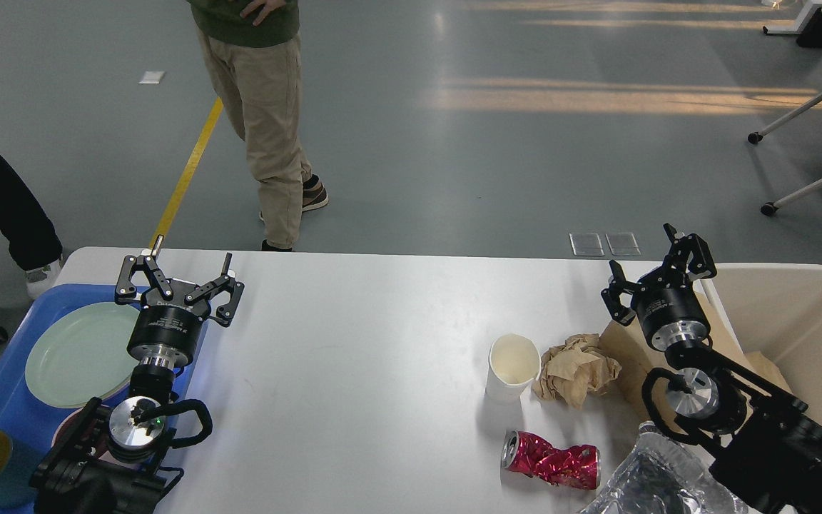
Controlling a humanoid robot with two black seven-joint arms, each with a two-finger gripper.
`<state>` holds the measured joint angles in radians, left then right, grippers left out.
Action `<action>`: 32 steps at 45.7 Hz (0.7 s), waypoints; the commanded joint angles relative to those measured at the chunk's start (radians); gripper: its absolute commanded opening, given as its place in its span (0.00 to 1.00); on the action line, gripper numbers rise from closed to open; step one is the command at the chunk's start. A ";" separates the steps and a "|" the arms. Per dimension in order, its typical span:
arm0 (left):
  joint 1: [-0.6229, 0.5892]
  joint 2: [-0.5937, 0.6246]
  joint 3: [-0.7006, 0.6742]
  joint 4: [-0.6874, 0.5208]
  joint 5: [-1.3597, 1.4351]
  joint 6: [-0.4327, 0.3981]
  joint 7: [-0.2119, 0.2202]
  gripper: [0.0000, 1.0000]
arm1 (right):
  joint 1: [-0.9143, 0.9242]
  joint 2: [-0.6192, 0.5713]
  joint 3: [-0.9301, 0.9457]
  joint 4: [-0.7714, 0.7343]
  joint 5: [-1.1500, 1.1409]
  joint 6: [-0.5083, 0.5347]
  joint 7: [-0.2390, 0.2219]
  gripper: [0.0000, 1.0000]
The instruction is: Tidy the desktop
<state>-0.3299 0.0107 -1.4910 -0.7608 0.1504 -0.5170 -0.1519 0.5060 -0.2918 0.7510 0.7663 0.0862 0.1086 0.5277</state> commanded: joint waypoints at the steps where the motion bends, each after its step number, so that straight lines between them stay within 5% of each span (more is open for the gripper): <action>1: 0.000 0.000 0.000 0.000 0.000 0.000 0.000 0.96 | 0.019 -0.004 0.017 0.007 0.000 0.003 0.003 1.00; 32: 0.000 0.000 0.000 0.000 0.000 -0.001 0.000 0.96 | -0.035 -0.125 0.122 0.031 0.001 0.034 0.005 1.00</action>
<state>-0.3299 0.0107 -1.4911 -0.7608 0.1502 -0.5174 -0.1519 0.5024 -0.4201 0.8806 0.7864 0.0870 0.1397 0.5329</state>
